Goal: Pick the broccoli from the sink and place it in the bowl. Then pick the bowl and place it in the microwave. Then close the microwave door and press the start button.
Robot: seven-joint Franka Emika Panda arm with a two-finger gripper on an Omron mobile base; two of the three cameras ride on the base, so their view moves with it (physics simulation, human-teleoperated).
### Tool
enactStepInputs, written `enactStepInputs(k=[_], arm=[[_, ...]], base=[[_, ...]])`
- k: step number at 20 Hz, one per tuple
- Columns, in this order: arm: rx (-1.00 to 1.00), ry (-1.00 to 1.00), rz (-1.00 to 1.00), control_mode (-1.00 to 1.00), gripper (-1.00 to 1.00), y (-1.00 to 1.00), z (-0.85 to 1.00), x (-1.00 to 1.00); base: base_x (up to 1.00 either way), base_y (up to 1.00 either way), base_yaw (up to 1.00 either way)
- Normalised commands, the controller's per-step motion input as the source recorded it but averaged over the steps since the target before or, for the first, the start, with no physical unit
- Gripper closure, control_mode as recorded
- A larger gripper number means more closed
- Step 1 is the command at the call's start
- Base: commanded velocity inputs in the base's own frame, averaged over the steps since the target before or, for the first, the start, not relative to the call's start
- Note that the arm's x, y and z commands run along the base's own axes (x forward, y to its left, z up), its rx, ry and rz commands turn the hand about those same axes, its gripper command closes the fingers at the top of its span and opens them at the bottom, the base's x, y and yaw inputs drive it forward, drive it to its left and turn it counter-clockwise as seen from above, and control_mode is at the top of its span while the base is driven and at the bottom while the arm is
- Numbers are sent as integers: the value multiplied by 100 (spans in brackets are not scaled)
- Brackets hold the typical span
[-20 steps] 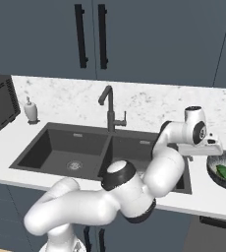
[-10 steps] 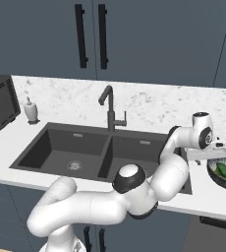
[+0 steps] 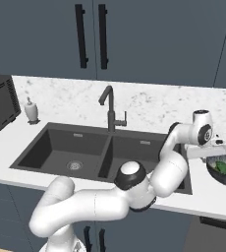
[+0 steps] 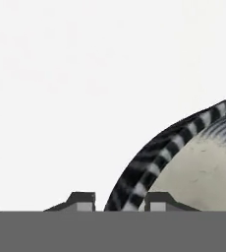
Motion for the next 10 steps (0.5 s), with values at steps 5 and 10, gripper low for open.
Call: enactStepInputs(k=[5, 10], arm=[[0, 1, 2, -100, 100, 0, -20, -39], [-9, -27, 16, -100, 100, 30, 0, -100]], base=[[0, 0, 0], [0, 0, 0]])
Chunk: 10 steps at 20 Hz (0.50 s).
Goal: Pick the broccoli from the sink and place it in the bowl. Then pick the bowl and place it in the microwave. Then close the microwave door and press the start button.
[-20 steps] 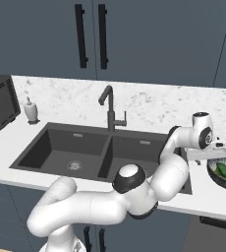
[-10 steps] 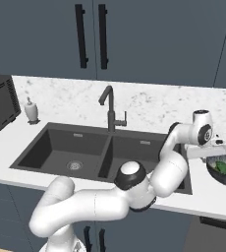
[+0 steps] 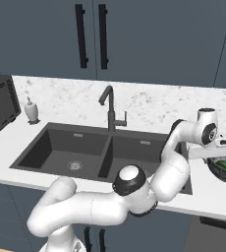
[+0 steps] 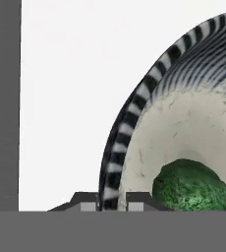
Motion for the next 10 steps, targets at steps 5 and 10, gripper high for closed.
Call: enactStepInputs(k=[5, 10], arm=[[-12, -40, 23, -100, 100, 49, 15, -85], [-8, -27, 27, -100, 100, 59, 8, -76]], base=[[0, 0, 0], [0, 0, 0]])
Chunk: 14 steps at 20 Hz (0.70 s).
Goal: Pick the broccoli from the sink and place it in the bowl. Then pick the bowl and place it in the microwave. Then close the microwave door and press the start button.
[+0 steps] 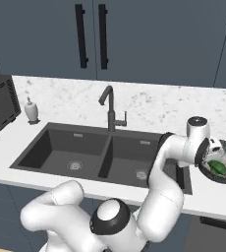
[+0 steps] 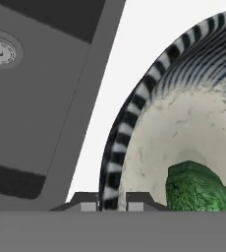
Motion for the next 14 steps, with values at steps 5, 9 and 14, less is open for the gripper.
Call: enactStepInputs(k=[5, 9, 14], arm=[[-5, 0, 37, -100, 100, 65, 45, -64], [-9, 0, 41, -100, 100, 51, 81, -78], [-12, 5, 39, -100, 100, 63, 65, -71]], base=[[0, 0, 0], [0, 0, 0], [0, 0, 0]])
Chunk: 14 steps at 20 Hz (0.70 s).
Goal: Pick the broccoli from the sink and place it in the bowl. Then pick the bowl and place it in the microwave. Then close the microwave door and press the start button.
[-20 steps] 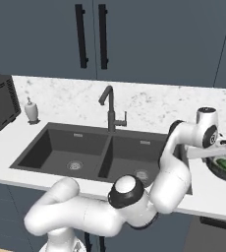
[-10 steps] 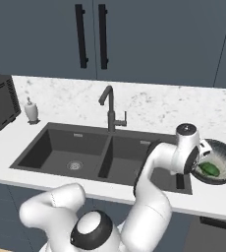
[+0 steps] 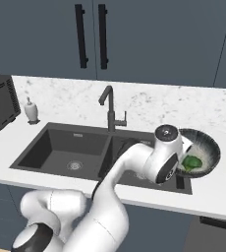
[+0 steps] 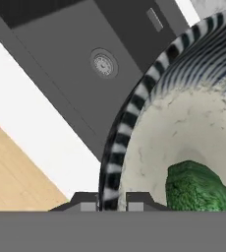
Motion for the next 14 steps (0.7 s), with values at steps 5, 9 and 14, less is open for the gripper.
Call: enactStepInputs(k=[5, 9, 14], arm=[[-12, 12, 28, -100, 100, 65, 75, -48], [-14, 8, 19, -100, 100, 87, 62, -42], [-19, 2, 17, -100, 100, 84, 57, -34]], base=[[0, 0, 0], [0, 0, 0], [0, 0, 0]])
